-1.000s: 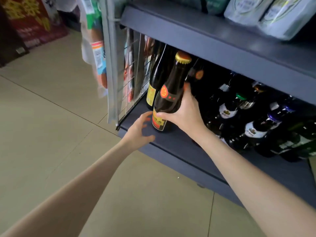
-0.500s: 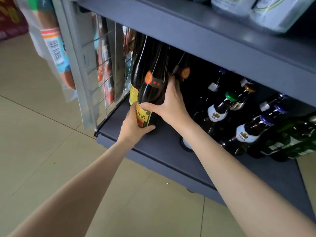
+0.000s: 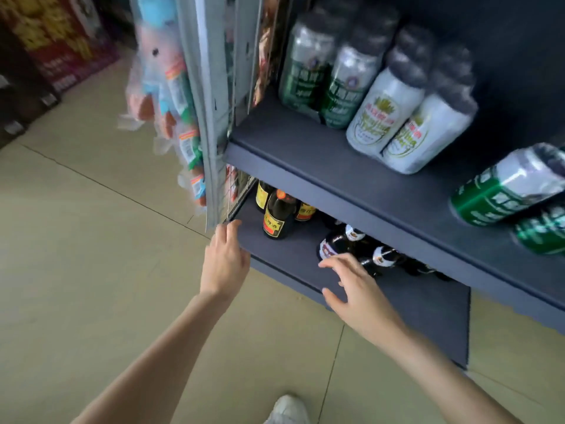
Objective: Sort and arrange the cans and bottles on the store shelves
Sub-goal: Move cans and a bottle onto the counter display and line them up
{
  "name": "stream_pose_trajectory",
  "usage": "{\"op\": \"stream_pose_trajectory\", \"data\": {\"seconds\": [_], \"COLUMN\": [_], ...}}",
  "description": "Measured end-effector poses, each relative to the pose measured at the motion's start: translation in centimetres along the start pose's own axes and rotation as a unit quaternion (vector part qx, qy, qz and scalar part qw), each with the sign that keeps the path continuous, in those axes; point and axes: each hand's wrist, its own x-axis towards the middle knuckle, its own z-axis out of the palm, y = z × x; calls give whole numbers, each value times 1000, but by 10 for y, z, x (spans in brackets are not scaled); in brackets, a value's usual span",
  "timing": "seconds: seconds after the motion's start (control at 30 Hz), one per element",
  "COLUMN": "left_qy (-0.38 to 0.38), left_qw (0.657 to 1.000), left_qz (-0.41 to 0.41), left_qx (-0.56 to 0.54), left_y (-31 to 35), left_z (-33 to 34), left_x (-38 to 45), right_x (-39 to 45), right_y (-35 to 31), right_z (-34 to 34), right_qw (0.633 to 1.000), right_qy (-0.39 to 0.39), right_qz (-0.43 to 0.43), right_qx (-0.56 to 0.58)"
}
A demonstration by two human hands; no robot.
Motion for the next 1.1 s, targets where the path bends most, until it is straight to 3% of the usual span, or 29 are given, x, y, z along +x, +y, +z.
{"op": "stream_pose_trajectory", "data": {"seconds": [0.2, 0.43, 0.6, 0.73, 0.87, 1.1], "left_qy": [-9, 60, 162, 200, 164, 106], "left_qw": [984, 960, 934, 921, 938, 952], "left_qz": [175, 261, 315, 334, 304, 285], "left_qx": [38, 78, 50, 3, -22, -30], "left_y": [123, 283, 402, 462, 485, 511], "left_z": [-155, -379, -495, -530, -524, -485], "left_x": [-33, -42, -14, -2, 9, 46], "right_x": [-60, -158, -204, -218, -202, -136], "right_y": [-100, -252, -322, -334, -310, -246], "right_z": [-157, -387, -534, -590, -608, -610], "right_qw": [995, 979, 939, 924, 915, 929], "right_qy": [55, 155, 316, 361, 387, 360], "right_qz": [-10, -28, -47, -30, 2, 81], "right_qx": [-79, -131, -125, -124, -114, -42]}}
